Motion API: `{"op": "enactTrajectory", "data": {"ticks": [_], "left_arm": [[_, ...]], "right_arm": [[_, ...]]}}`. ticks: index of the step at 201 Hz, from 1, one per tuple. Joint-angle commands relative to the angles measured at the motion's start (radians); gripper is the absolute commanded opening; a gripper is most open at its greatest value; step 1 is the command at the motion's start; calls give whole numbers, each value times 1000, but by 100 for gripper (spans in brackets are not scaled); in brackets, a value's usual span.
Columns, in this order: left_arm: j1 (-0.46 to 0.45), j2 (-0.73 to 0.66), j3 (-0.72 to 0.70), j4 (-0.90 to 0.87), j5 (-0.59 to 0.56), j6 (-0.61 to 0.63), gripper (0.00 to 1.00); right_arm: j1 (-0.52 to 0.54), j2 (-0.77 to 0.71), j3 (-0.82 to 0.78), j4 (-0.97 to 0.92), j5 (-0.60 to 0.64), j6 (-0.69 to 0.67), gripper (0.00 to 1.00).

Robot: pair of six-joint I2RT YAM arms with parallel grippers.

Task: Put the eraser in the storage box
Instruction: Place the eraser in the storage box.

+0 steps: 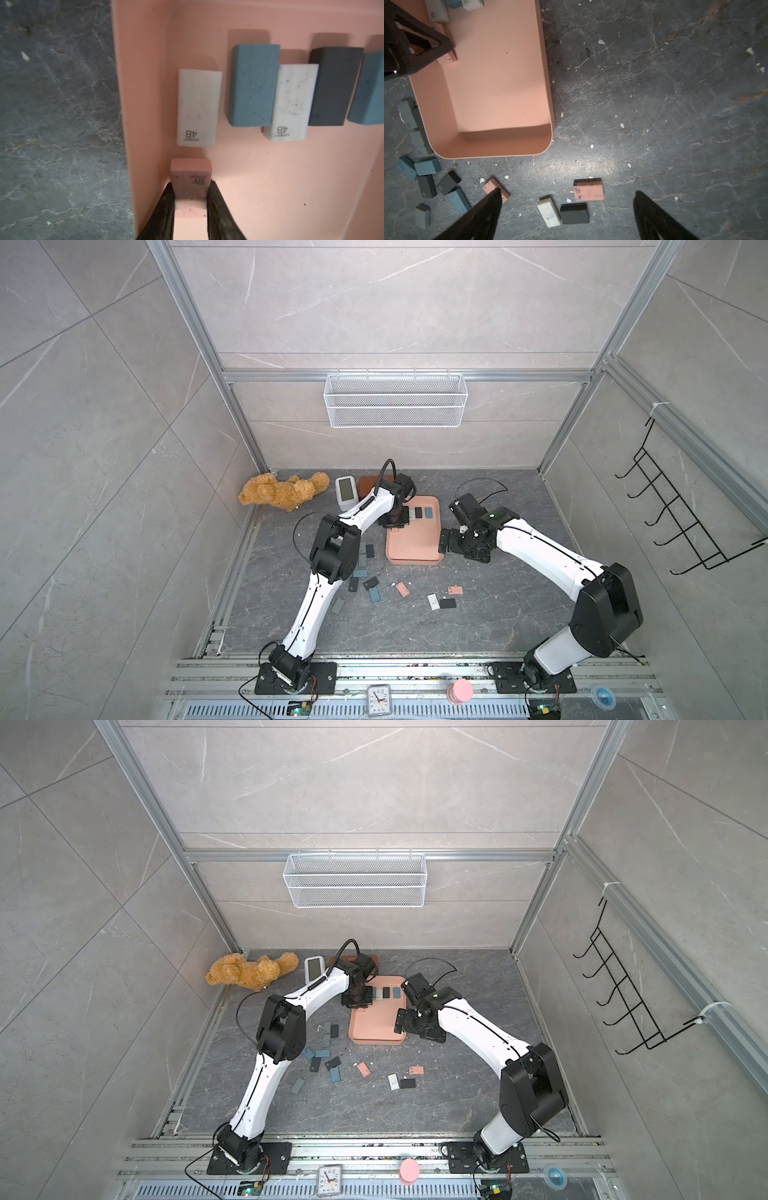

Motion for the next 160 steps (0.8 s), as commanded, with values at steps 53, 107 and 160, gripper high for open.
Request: {"op": "enactTrajectory", "data": {"ticks": [53,107,160], "left_arm": [[6,22,40,-34,-1,8,34],[6,21,44,-43,-5,4,40],[6,-8,80,-47,33,-32,52]], "right_arm": [[-4,2,18,-6,-5,-22,100],[-9,18,31,-3,-11,-31,100],[-11,24,35,3,-7,-49,100]]}}
